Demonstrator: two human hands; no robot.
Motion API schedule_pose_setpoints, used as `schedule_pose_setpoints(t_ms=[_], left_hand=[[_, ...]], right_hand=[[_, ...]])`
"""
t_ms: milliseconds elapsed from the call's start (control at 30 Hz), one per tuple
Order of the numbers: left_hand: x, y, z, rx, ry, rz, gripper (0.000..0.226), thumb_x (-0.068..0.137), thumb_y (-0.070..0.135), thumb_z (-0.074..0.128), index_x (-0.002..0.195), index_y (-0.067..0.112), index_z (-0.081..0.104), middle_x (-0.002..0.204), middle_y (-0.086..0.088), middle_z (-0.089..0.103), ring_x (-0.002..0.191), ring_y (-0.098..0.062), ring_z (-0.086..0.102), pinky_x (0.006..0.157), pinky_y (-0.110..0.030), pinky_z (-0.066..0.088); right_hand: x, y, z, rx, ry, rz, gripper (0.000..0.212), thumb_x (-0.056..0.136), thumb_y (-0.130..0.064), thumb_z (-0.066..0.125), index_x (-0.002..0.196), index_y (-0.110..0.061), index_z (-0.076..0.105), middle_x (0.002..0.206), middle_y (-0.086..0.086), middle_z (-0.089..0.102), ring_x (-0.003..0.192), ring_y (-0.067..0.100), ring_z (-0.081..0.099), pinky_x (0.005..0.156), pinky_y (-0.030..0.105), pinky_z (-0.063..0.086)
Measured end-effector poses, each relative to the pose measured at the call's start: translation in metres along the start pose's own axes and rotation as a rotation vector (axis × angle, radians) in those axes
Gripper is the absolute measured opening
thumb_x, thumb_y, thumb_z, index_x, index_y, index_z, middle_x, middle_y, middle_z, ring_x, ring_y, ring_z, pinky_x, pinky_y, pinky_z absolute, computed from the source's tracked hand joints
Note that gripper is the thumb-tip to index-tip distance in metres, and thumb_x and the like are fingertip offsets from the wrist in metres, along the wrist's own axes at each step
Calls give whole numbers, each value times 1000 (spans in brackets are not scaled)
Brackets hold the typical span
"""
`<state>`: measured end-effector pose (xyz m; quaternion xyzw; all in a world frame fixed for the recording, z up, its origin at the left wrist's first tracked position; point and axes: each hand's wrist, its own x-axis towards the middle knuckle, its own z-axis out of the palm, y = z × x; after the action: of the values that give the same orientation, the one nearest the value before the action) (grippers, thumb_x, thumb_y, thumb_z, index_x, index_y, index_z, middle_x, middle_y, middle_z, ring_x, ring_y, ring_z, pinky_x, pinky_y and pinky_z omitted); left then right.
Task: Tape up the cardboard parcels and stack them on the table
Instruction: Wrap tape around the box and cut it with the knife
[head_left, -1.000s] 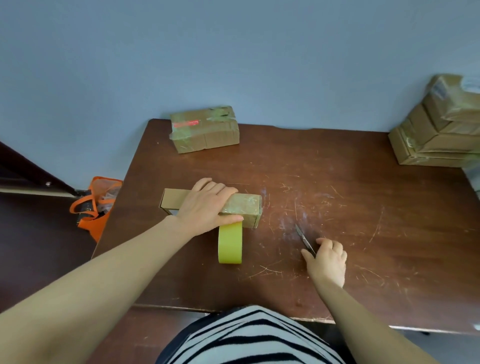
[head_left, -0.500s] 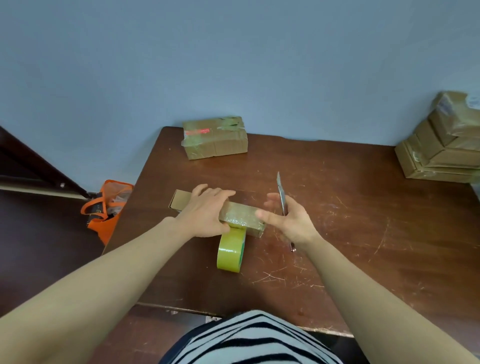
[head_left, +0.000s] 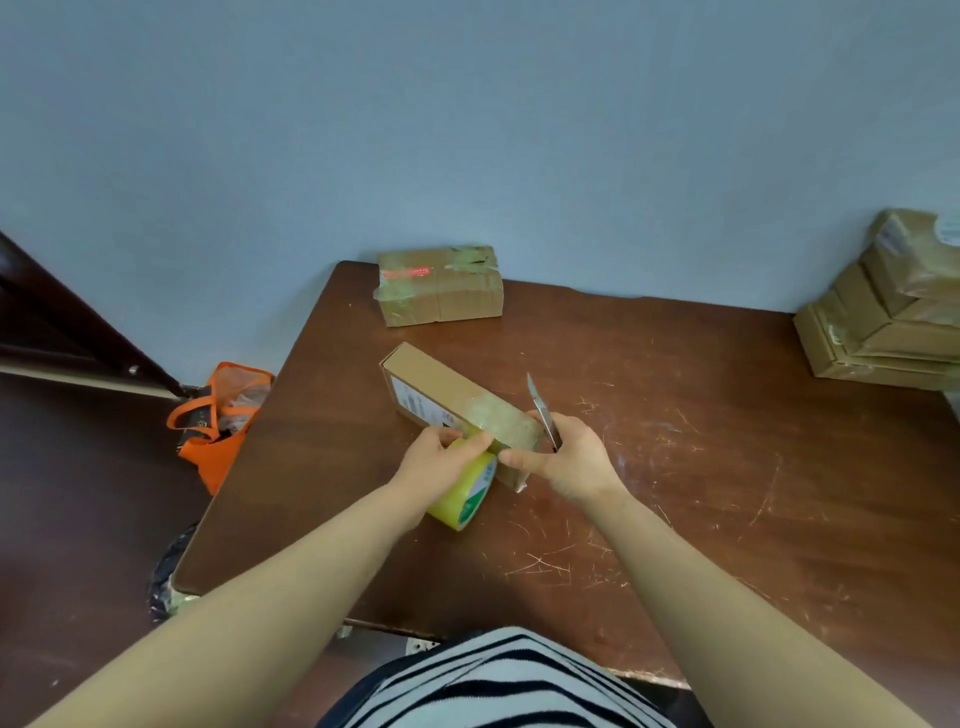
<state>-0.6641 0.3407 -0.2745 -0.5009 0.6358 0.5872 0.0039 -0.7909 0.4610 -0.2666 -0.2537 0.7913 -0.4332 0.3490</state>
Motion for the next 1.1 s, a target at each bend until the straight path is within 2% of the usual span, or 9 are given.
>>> schedule_pose_setpoints(t_ms=[100,233,467,667,800,867,933,1000,1100], left_hand=[[2,0,-1,-114,-26,-10,33,85,32,66,112,15,57,117,-7,61,106,-22,59,97,-39,47],[2,1,-2,-166,-36,20,32,85,18,67,115,12,59,117,-8,62,106,-22,60,96,-38,48],[2,-5,0,-139,-26,36,34,87,24,68,117,11,61,113,-7,65,102,-23,64,92,-40,51],[5,-19,-4,113,-10,145,35,87,27,68,118,16,58,114,0,60,105,-16,58,92,-27,46],[8,-21,1,27,-10,134,3,89,28,64,89,26,62,104,-1,63,95,-18,60,84,-28,47],[11,-18,1,12,20,123,9,93,30,58,90,23,63,103,-3,64,95,-18,59,83,-29,45],[15,-16,1,39,41,124,16,96,30,53,99,18,64,103,-3,64,95,-17,57,80,-27,43],[18,-14,2,39,29,121,21,96,31,52,105,16,64,106,-2,64,97,-15,56,78,-25,42],[21,-14,3,12,6,99,24,95,31,52,111,16,63,110,1,61,100,-13,54,80,-25,38]], right_hand=[[-1,-5,0,-166,12,-42,56,67,-47,80,114,-26,58,114,-6,53,102,13,55,72,24,44],[5,-13,3,-493,-20,-72,79,77,-51,70,144,-31,34,133,-3,47,120,17,48,85,34,46],[16,-17,23,-860,103,17,62,80,-72,50,103,-14,46,101,2,59,88,23,61,59,31,39],[14,-16,20,-958,103,-36,56,81,-71,48,85,-17,35,74,-6,45,66,19,49,48,26,30],[16,-18,16,-917,76,23,60,80,-73,48,94,-15,42,97,1,59,73,19,50,48,26,29],[14,-24,12,-849,36,78,82,72,-81,47,118,-14,45,117,4,52,87,21,55,57,30,38],[7,-29,9,-768,65,89,101,69,-87,38,140,-16,31,133,7,42,108,27,56,66,34,42],[-2,-32,6,-639,174,42,85,81,-80,21,143,-23,31,136,6,42,113,28,54,74,38,42],[-13,-35,-1,-423,239,-36,42,99,-48,19,117,-29,51,94,-7,60,80,18,58,64,32,41]])
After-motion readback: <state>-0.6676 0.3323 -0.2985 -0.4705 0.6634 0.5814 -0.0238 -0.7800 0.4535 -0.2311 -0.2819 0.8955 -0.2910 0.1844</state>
